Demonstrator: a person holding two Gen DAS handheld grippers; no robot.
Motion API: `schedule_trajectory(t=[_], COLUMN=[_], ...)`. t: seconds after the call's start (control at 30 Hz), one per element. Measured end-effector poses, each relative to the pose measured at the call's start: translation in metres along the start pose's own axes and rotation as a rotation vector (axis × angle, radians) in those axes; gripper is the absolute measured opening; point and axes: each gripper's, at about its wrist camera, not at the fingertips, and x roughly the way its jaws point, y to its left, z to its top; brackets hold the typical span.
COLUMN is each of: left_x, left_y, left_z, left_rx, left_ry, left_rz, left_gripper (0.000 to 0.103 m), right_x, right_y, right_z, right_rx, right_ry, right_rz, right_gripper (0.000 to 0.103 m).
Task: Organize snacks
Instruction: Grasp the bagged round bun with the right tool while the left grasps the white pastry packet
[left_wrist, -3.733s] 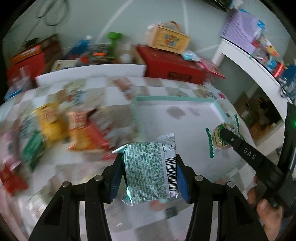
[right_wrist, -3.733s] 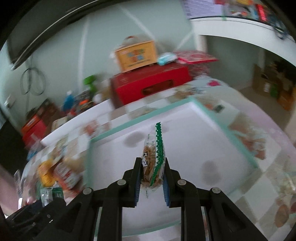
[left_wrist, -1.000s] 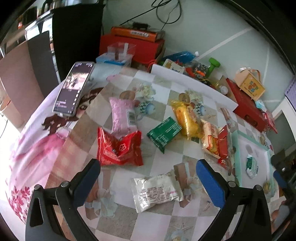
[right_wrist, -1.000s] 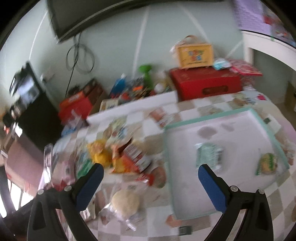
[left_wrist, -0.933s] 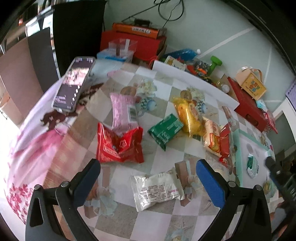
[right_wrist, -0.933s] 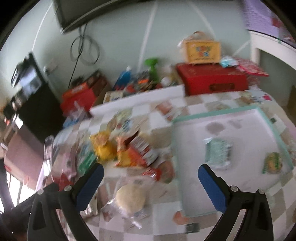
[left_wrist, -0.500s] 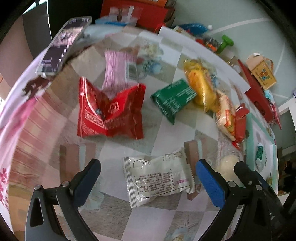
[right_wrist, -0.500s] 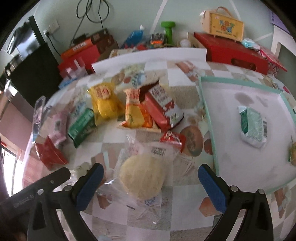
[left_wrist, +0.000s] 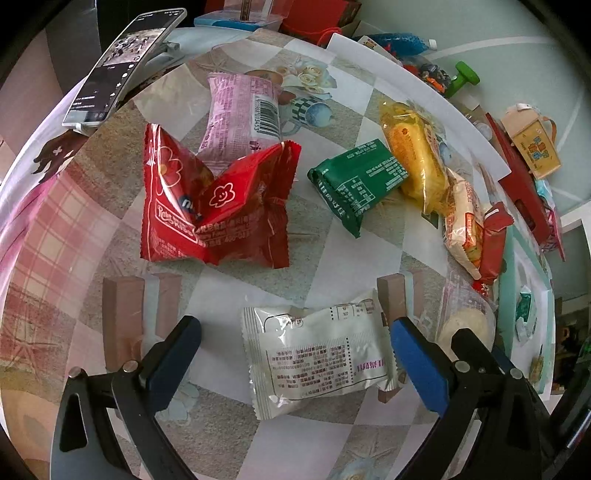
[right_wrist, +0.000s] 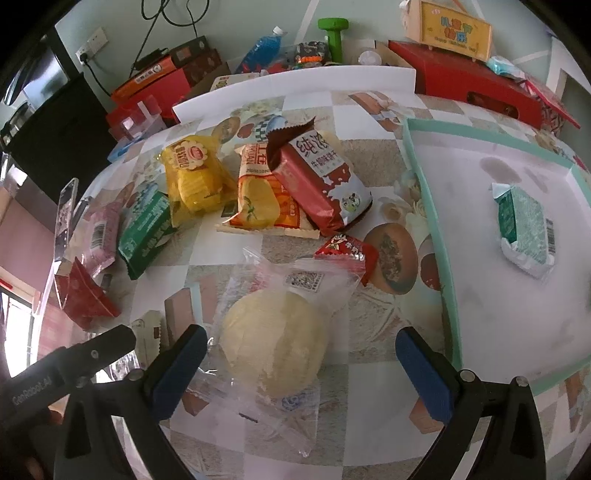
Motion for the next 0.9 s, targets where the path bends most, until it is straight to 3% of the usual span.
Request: schedule_trajectory(t=[0.5,0.77,0.9], left_x=[-0.001,0.008,0.012], left_y=[0.002,-0.012,-0.024], left_z=[0.001,0.004,-0.001], left_rx=[-0.013,0.013,0.057], left_ry=[0.008,0.022,0.027], left_rz=[-0.011,-0.016,0.003], left_gripper=[0.102,0.102,0.102], right_x=[0.008,0.006,0.005], right_y=[0.015,-0.002,-0.004], right_z=[-0.001,-0.001,0.0], right_rx=[-0.084,-0.061,-0.069], right_ry=[0.001,0.027,0.026], right_rz=[-0.038,-0.081,-0.089], right_gripper=[0.103,0.086,0.085])
